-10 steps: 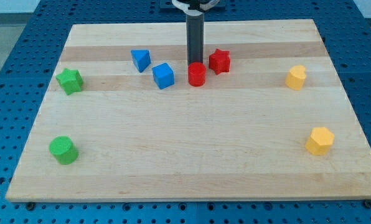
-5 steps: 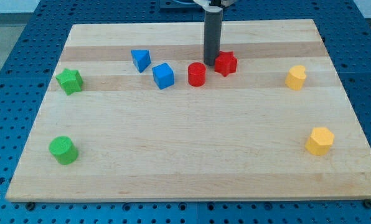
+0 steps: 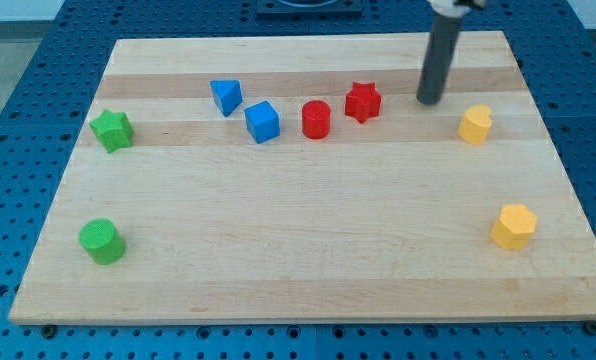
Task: Adjust the red blocks diagonally to each other
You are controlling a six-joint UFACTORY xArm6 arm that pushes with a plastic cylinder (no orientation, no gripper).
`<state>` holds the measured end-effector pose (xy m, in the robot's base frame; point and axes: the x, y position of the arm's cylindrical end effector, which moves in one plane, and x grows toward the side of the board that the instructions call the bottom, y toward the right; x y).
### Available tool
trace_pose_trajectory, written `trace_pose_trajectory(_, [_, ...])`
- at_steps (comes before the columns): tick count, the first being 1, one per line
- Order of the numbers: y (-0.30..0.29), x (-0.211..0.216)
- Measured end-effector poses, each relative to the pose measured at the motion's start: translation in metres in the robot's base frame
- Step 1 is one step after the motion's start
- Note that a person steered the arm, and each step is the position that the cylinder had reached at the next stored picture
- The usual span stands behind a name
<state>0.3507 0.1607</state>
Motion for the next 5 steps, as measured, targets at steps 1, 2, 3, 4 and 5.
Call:
trace_pose_trajectory(1, [-0.006,0.050])
trace_pose_trajectory(2, [-0.011,0.074])
trace_pose_trajectory(3, [-0.026,0.050])
trace_pose_trajectory(4, [-0.036,0.045])
trace_pose_trajectory(5, [-0.041,0.044])
